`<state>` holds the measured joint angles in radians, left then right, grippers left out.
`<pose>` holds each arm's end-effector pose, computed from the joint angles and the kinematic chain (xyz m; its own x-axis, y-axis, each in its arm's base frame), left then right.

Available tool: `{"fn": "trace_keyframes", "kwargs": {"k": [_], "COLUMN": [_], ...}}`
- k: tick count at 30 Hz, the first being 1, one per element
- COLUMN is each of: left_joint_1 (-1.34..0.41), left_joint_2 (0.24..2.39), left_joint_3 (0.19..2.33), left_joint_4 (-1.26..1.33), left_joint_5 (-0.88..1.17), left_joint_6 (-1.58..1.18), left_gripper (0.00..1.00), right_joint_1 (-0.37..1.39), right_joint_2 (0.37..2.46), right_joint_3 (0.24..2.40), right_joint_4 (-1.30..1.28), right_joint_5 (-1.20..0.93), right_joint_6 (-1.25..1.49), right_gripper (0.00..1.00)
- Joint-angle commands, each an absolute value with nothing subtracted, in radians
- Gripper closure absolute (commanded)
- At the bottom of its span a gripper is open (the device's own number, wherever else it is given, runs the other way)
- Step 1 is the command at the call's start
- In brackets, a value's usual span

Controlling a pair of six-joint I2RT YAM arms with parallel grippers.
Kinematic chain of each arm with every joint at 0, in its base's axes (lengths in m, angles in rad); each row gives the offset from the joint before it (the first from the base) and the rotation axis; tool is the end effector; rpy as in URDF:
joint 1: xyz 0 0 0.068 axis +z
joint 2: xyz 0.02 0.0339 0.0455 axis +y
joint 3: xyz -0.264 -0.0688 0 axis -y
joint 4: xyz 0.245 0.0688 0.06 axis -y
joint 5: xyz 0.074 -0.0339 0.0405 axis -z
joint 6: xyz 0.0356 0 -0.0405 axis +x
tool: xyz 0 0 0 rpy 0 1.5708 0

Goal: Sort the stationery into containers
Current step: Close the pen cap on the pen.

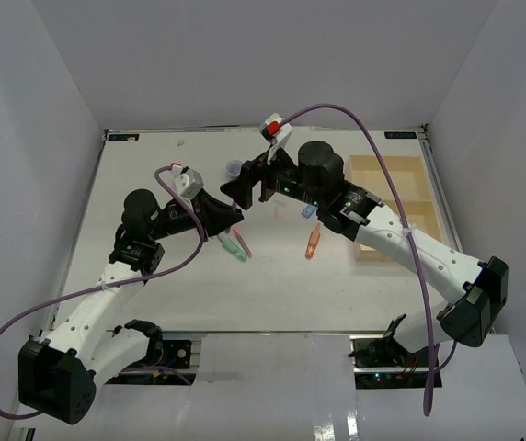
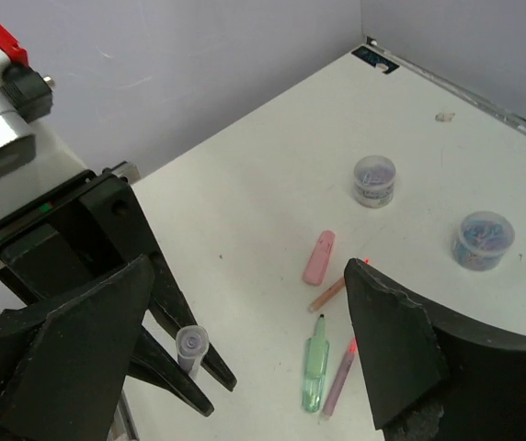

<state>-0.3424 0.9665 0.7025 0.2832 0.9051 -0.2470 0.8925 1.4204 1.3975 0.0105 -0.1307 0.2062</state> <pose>0.1961 -0.0996 0.3266 -0.2143 -0.0839 -0.9732 0.9237 0.3065 -0.2298 0.2072 0.2646 0.4275 -0.1824 0.0971 -0.9784 -0.8341 0.5116 0.2063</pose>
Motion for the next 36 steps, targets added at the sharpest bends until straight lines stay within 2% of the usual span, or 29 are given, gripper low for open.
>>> {"fn": "trace_keyframes", "kwargs": {"k": [1, 8, 28, 36], "left_joint_1": [-0.345, -0.347, -0.347, -0.347], "left_joint_2": [0.936, 0.936, 0.939, 0.937], "left_joint_3": [0.718, 0.715, 0.710, 0.709], "left_joint_4": [0.272, 0.272, 0.295, 0.302], "left_joint_5": [0.897, 0.874, 0.876, 0.881], "left_joint_6": [-0.232, -0.242, -0.281, -0.288], "left_gripper": [1.00, 1.00, 1.00, 1.00], "right_joint_1": [0.899, 0.907, 0.934, 0.943], "right_joint_2": [1.420, 1.437, 1.443, 1.456], "right_joint_3": [1.428, 1.411, 1.371, 1.373], "right_joint_4": [0.024, 0.054, 0.115, 0.109], "right_joint_5": [-0.140, -0.170, -0.179, -0.181], "right_joint_6": [0.241, 0.264, 0.272, 0.259], "right_gripper": [0.11, 0.27, 0.54, 0.74]}}
